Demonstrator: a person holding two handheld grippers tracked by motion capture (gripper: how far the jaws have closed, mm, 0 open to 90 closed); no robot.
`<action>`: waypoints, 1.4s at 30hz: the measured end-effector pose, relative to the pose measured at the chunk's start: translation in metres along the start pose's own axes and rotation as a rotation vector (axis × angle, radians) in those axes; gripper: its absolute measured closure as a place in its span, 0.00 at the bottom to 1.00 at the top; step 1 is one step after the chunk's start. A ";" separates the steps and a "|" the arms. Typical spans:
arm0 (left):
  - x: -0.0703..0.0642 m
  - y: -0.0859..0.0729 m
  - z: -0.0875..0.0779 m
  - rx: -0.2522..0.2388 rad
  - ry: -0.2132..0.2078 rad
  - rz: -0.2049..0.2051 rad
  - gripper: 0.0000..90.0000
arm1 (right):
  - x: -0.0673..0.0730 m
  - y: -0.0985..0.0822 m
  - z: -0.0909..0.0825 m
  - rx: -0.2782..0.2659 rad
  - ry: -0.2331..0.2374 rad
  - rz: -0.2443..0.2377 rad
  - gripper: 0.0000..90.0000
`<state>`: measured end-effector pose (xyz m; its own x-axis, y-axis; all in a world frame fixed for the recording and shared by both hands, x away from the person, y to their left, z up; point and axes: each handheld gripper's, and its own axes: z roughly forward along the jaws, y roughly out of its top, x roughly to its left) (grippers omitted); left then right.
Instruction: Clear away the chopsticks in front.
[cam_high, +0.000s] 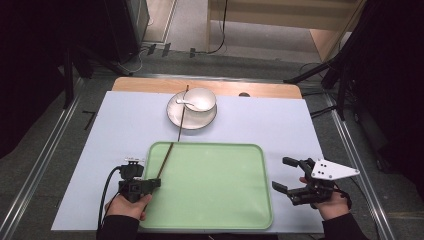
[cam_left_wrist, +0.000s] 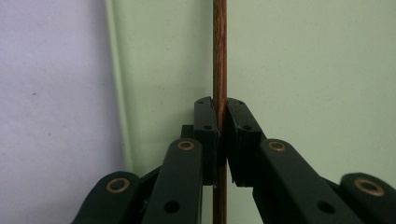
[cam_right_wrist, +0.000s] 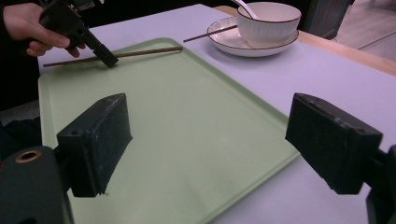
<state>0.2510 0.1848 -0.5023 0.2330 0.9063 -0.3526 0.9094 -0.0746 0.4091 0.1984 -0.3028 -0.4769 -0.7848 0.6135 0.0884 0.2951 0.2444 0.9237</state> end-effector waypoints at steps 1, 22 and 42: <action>0.000 0.000 0.000 -0.002 -0.003 -0.004 0.92 | 0.000 0.000 0.000 0.002 0.001 0.002 0.16; 0.007 0.010 -0.009 -0.026 -0.028 0.045 0.80 | 0.001 -0.001 -0.001 0.002 0.007 0.002 0.16; 0.014 0.037 -0.016 -0.066 -0.192 0.246 0.40 | 0.004 -0.006 -0.010 0.004 -0.017 0.013 0.16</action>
<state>0.2826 0.2012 -0.4790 0.5097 0.7688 -0.3862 0.7948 -0.2491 0.5534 0.1879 -0.3094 -0.4782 -0.7718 0.6289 0.0939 0.3074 0.2398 0.9209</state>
